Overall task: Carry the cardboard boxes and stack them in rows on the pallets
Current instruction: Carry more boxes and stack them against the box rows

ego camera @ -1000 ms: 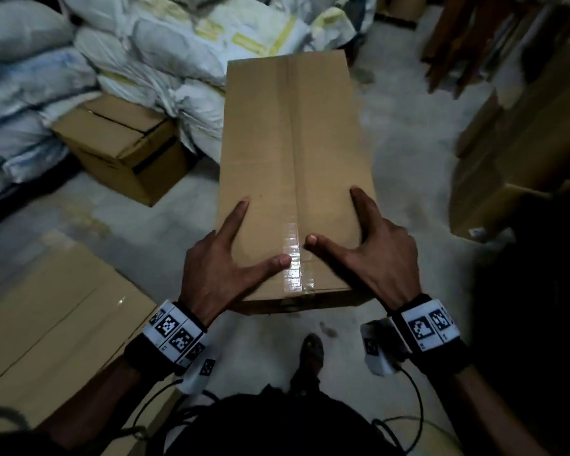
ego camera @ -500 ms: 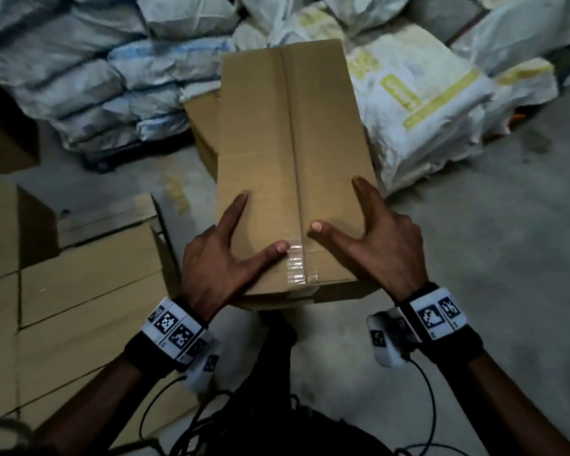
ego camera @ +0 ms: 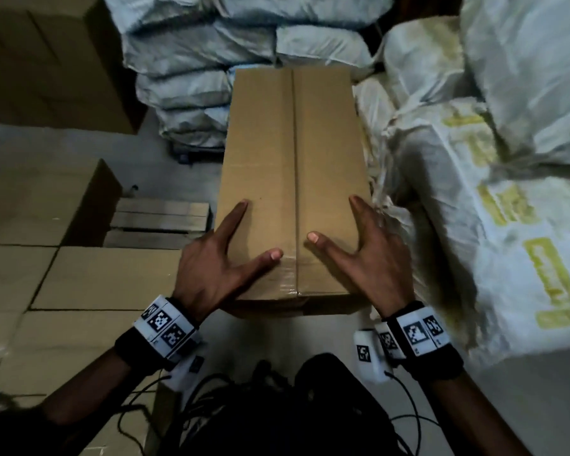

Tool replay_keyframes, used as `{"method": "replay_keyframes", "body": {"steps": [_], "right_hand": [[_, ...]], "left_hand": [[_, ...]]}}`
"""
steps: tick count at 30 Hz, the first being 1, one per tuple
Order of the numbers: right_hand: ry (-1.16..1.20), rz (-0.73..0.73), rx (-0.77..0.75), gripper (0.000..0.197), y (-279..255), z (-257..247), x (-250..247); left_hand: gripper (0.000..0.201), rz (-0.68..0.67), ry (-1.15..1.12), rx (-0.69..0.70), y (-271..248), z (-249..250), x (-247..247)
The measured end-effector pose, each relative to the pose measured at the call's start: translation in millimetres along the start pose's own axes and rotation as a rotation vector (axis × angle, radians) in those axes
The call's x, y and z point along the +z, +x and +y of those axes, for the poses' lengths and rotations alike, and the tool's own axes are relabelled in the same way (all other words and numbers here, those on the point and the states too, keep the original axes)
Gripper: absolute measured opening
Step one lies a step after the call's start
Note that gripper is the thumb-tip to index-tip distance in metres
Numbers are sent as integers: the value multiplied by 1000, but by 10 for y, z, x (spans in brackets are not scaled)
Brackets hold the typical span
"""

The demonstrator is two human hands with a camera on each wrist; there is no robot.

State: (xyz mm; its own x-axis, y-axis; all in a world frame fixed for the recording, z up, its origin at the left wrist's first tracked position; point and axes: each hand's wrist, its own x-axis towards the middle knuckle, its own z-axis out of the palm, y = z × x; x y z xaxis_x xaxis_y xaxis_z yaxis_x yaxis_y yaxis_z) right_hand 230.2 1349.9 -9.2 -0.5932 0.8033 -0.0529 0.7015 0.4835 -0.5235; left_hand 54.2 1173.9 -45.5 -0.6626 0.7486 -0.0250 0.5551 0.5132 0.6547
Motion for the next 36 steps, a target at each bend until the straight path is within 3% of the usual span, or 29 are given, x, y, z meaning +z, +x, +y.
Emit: {"method": "replay_keyframes", "body": {"steps": [9,17,22,29,36], "right_hand": [[-50,-194,-218,104,1932,-527,331],[-50,-342,-451,108,3906,-984,752],[-79,-461,-580,108,4833,-1307,993],[-123,-598,-713,103,5483,-1815,1527],[-199,-737,-800,102,5951,-2379,2317]], "left_hand": [[108,201,18,-269,1174,-237,-111],[110,338,-4,-506,2564,-337,-159],[107,441,-47,-652,3161,-368,-141],[98,548,-45,-855,3620,-678,-163],[98,609,-119,-983,3941,-1338,-110]]}}
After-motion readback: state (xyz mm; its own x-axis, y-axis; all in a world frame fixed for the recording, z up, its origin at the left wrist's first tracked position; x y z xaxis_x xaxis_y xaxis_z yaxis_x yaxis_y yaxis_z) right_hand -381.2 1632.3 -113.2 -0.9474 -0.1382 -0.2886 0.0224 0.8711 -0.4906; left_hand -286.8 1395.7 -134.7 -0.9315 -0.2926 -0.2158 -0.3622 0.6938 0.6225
